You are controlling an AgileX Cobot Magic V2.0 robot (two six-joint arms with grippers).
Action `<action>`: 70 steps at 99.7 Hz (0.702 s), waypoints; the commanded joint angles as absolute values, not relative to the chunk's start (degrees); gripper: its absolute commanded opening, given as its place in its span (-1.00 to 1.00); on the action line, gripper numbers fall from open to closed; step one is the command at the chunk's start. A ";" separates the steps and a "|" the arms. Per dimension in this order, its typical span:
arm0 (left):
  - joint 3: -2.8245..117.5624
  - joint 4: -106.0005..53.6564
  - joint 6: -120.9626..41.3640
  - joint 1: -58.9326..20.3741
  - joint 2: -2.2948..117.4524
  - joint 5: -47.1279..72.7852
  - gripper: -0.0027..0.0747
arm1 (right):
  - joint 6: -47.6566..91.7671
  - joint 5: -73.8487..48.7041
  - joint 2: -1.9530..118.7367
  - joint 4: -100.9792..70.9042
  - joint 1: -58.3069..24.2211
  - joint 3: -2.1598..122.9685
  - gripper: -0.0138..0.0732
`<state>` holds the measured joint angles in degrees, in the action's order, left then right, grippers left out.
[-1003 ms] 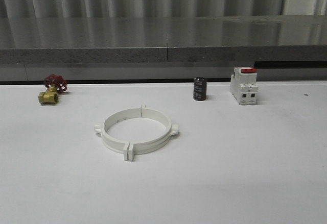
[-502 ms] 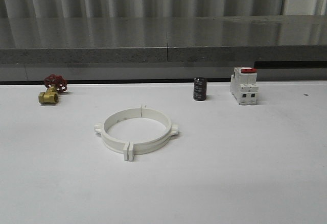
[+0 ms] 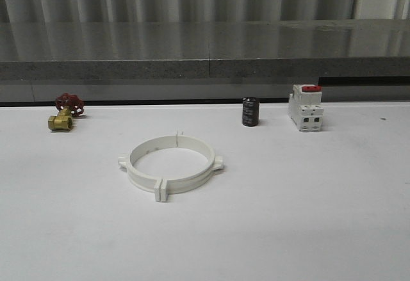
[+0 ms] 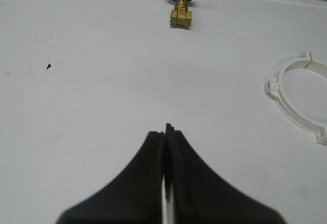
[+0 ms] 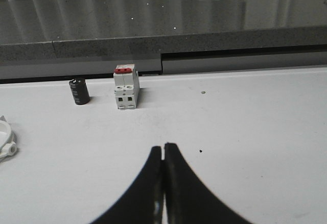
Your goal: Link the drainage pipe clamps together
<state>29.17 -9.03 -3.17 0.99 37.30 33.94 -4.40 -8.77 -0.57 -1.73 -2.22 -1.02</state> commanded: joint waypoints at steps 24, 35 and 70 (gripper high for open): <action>30.67 -10.10 -3.24 0.58 37.13 30.42 -0.99 | -7.12 0.71 -1.71 1.11 -1.89 -0.61 -0.84; 30.67 -10.10 -3.24 0.58 37.13 30.42 -0.99 | -7.12 0.58 -1.71 1.11 -1.89 -0.61 -0.84; 30.67 -10.10 -3.24 0.58 37.13 30.42 -0.99 | -7.12 0.53 -1.71 1.11 -1.89 -0.61 -0.84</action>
<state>29.17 -9.03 -3.17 0.99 37.30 33.94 -7.07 -4.52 -0.57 0.56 -2.22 -1.56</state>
